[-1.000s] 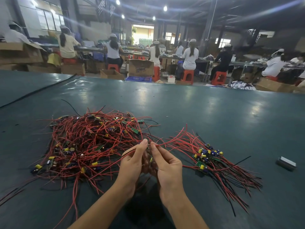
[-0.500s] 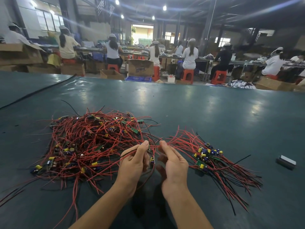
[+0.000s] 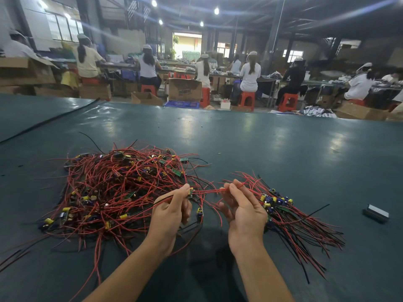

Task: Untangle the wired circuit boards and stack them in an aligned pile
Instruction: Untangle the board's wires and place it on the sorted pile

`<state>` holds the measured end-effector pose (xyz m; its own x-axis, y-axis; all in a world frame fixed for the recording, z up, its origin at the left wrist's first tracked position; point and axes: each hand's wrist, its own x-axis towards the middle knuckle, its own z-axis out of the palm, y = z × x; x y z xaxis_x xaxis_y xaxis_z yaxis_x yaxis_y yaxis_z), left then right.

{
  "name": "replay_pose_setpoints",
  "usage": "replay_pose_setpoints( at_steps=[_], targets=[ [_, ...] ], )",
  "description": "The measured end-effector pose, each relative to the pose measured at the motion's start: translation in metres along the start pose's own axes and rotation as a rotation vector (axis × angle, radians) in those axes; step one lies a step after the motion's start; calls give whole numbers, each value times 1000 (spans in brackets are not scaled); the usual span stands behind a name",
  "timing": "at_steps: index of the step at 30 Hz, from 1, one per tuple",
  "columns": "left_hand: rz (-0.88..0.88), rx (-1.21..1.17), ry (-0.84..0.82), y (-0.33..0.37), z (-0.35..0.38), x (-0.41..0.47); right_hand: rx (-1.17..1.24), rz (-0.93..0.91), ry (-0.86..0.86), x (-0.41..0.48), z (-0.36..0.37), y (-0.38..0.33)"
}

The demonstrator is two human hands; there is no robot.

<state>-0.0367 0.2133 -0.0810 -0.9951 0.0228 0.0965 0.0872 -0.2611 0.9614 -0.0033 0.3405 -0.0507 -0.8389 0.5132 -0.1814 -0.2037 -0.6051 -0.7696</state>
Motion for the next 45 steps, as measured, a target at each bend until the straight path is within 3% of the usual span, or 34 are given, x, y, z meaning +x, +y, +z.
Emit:
replay_pose_setpoints(
  at_steps=[18,26,33,39,45],
  targets=[
    [24,39,-89,-1,0,-1,89,4,50,-1,-3,-3],
    [6,17,-52,3,-2,0,101,109,-80,2,-8,-14],
    [-25,12,-56,4,-1,-2,286,316,-129,4,-11,-19],
    [-24,-43,-52,5,-2,-2,104,166,-169,4,-5,-11],
    [17,-15,-65,2,-1,-2,-137,281,-167,-17,13,26]
  ],
)
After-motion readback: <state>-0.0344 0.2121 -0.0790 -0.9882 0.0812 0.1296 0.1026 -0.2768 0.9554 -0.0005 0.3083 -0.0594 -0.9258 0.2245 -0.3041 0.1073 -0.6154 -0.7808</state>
